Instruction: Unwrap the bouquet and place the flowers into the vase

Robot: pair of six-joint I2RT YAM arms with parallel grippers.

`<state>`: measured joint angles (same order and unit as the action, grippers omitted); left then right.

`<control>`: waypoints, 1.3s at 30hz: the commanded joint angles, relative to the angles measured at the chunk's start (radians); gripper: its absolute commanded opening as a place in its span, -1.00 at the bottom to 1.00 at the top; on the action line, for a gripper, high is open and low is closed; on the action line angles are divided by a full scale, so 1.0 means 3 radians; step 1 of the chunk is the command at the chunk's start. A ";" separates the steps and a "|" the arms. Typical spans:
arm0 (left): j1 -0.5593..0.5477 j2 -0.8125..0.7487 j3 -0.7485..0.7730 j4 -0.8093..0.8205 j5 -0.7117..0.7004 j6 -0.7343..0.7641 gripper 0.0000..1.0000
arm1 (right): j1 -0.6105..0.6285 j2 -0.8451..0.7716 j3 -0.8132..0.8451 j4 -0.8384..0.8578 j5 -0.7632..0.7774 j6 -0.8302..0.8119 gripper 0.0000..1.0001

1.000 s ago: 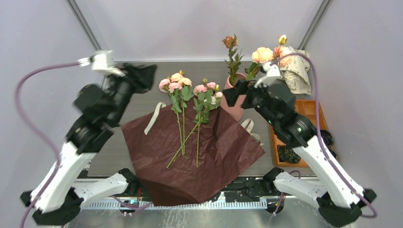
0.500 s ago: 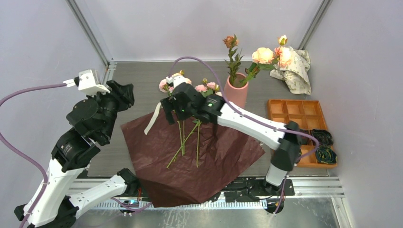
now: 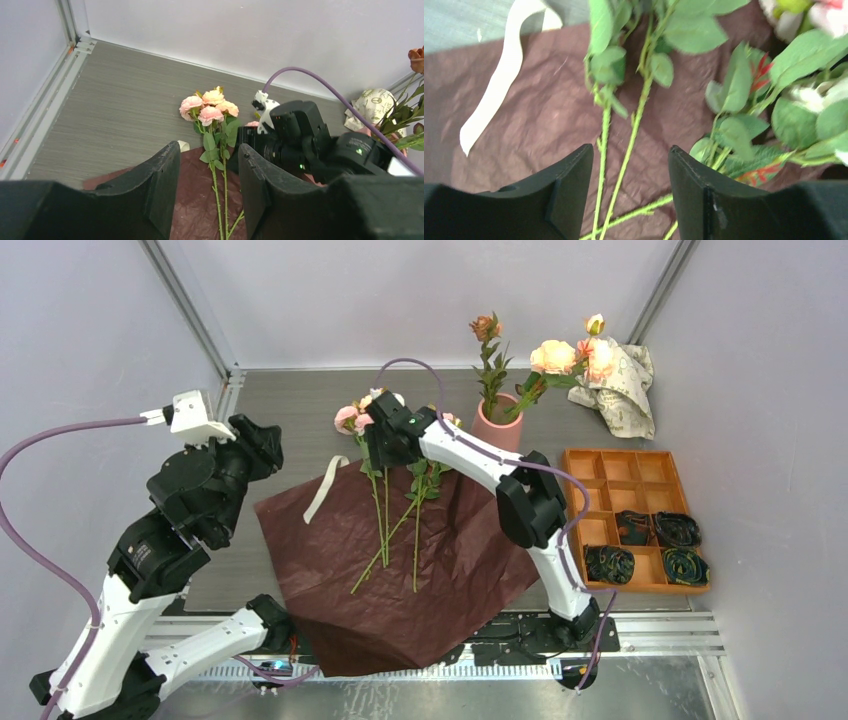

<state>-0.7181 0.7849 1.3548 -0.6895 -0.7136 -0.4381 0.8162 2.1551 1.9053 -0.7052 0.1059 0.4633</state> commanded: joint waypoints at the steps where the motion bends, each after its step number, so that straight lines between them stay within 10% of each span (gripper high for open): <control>1: -0.0004 -0.0039 0.0078 0.0004 -0.0004 -0.0038 -0.06 | -0.0148 0.0205 0.0474 -0.0085 -0.0056 0.0064 0.20; 26: -0.0005 -0.0038 0.0137 -0.0120 0.0006 -0.0044 -0.04 | -0.0310 0.1385 0.1675 -0.0489 -0.0106 0.0113 -0.16; 39: -0.0007 -0.0140 0.0106 -0.0173 -0.0014 -0.0078 -0.03 | -0.0315 0.1186 0.1451 -0.0336 0.0031 0.0149 -0.98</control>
<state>-0.7181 0.7609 1.3628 -0.7528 -0.7097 -0.4461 0.7250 2.5778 2.3672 -0.8394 0.0811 0.5060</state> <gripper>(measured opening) 0.480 0.084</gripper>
